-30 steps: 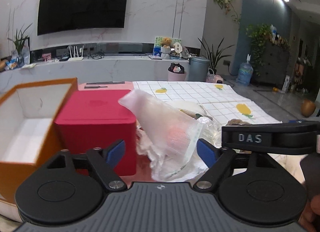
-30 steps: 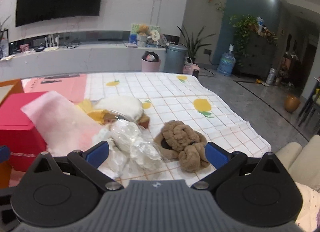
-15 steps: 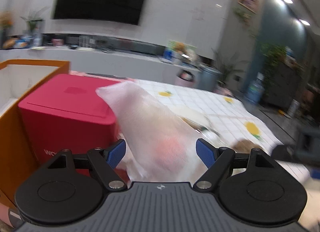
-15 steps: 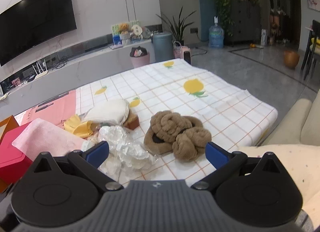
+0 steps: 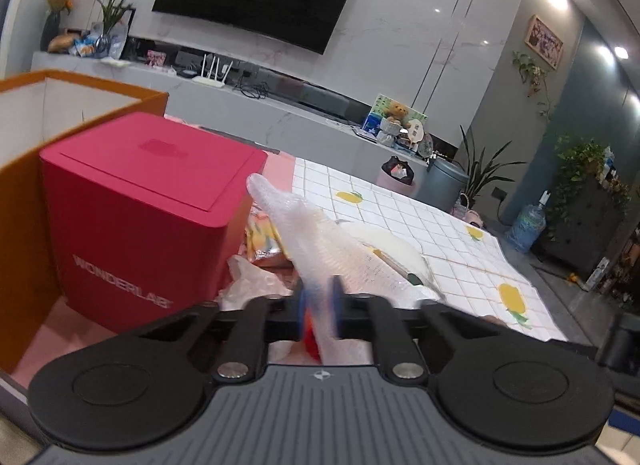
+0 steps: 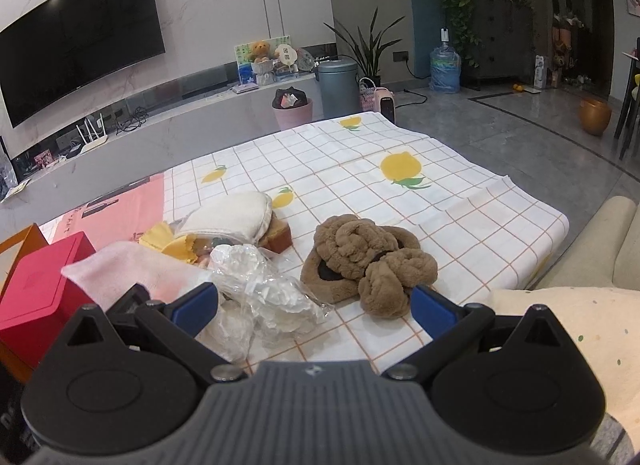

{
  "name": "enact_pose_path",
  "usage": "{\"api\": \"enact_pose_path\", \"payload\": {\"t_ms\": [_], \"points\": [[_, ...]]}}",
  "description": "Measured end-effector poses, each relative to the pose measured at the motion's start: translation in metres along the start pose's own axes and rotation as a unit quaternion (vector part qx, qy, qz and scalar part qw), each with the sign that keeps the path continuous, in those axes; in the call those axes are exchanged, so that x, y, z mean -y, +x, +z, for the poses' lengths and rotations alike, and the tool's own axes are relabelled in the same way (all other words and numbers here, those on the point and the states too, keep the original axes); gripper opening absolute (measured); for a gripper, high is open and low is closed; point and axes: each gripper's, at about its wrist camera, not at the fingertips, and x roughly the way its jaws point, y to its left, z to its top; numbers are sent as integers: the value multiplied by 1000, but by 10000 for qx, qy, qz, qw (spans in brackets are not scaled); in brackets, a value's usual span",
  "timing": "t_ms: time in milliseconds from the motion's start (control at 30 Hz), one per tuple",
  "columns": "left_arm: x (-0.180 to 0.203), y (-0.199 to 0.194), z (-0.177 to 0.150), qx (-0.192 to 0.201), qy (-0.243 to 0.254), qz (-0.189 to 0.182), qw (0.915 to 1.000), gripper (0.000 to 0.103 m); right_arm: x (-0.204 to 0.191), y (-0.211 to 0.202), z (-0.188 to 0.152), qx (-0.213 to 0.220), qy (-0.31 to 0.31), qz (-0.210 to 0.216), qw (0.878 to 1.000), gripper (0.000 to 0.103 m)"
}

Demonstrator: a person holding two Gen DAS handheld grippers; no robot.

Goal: Organize soft objects
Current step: 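Move the right tool toward the pile of soft items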

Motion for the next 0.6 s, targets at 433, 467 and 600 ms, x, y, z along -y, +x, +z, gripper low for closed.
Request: {"api": "enact_pose_path", "payload": {"t_ms": [433,467,600], "points": [[1,-85,51,82,1676,-43,9858,0,-17,5,-7,-180,-387,334,9985,100],[-3,-93,54,57,1698,-13,9855,0,-23,5,-8,-172,-497,394,9978,100],[-24,-111,59,-79,1473,-13,9891,0,-49,6,-19,-278,-1017,906,9903,100]]}}
